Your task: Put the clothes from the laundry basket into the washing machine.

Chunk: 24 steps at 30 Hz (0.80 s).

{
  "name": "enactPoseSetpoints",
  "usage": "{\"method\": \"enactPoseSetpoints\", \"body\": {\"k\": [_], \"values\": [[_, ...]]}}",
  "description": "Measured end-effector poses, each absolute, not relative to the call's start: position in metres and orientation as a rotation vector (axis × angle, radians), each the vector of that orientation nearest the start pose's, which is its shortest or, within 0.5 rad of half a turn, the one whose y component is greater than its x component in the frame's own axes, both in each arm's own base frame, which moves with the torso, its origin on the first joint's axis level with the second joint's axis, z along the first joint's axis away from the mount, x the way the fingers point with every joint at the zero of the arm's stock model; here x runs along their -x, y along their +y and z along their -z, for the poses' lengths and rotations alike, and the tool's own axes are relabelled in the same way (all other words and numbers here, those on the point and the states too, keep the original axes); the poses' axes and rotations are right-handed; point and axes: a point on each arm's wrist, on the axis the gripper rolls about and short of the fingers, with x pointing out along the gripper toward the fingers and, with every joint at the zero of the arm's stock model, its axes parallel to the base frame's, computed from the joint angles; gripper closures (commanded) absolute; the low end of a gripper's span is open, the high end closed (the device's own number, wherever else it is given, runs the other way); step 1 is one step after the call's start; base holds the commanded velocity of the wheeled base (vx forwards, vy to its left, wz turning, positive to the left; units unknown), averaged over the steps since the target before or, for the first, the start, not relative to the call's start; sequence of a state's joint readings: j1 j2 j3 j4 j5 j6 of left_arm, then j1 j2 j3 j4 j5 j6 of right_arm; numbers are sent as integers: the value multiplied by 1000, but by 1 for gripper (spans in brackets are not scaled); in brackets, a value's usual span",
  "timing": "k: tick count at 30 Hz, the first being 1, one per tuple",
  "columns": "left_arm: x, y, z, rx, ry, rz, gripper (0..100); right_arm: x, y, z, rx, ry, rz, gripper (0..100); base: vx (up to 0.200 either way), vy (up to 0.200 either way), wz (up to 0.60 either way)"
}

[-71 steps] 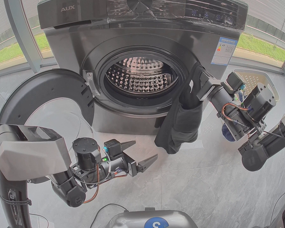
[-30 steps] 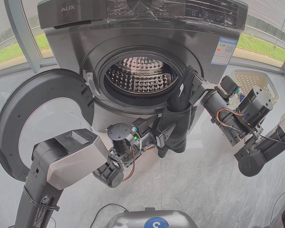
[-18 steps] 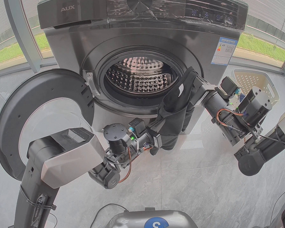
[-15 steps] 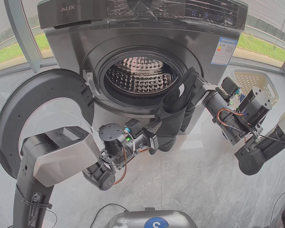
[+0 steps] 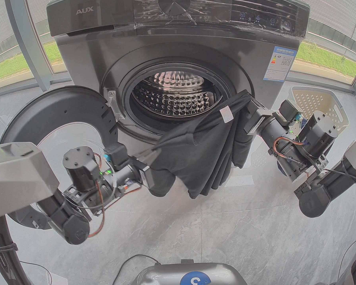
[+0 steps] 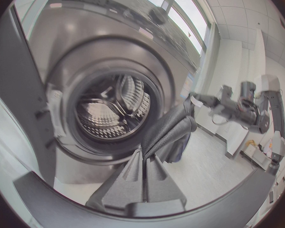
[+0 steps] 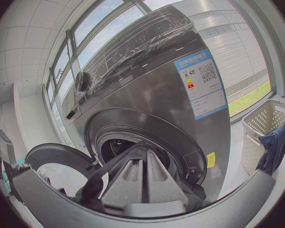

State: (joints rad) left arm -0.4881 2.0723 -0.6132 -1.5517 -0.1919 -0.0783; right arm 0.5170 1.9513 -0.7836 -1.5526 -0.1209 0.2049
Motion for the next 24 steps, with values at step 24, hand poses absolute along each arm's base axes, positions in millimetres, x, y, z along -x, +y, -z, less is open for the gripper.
{"method": "enactPoseSetpoints", "body": {"k": [24], "values": [[-278,-100,-190,111,-322,533,100,-273,159,-187,-303,-294,-447,100,0,0,0]]}}
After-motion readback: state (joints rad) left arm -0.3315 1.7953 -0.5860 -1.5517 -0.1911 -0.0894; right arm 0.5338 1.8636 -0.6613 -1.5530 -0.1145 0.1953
